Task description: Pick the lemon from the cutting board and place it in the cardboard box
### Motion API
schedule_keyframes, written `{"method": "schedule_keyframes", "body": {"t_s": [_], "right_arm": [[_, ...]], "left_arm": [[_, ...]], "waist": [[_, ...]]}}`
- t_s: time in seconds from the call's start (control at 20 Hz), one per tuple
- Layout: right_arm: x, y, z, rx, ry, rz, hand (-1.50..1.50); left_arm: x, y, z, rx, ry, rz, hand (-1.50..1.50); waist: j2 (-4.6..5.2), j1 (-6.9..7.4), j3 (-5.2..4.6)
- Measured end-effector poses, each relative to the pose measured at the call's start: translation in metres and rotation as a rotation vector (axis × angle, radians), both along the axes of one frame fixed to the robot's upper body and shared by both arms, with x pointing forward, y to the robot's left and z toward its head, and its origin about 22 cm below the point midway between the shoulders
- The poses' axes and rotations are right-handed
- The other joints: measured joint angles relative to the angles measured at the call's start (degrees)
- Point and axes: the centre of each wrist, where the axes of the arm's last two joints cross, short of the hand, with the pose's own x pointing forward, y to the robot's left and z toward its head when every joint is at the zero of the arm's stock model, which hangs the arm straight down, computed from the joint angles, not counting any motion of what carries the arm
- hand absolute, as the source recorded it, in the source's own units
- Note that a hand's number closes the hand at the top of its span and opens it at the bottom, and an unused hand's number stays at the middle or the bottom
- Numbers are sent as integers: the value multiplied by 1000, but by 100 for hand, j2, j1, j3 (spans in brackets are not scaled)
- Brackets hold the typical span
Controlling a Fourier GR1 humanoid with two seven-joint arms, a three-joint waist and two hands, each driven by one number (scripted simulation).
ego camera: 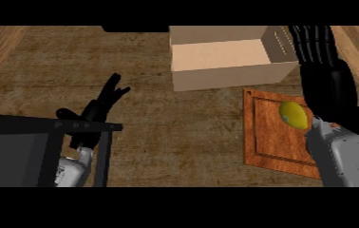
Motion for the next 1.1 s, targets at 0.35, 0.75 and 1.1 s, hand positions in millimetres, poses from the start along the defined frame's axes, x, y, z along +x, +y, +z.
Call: {"method": "schedule_keyframes", "body": {"t_s": [0.35, 0.75, 1.1], "right_arm": [[-10, -35, -47, 23, 245, -195, -150], [-50, -118, -85, -664, 412, -483, -150], [-69, -141, -68, -1040, 370, -597, -150]], "left_arm": [[3, 32, -52, 856, 249, 100, 0], [-2, 42, -58, 585, 232, 18, 0], [1, 45, -62, 377, 207, -63, 0]], "waist": [[-28, -189, 100], [-19, -284, 109], [-33, -218, 91]]}}
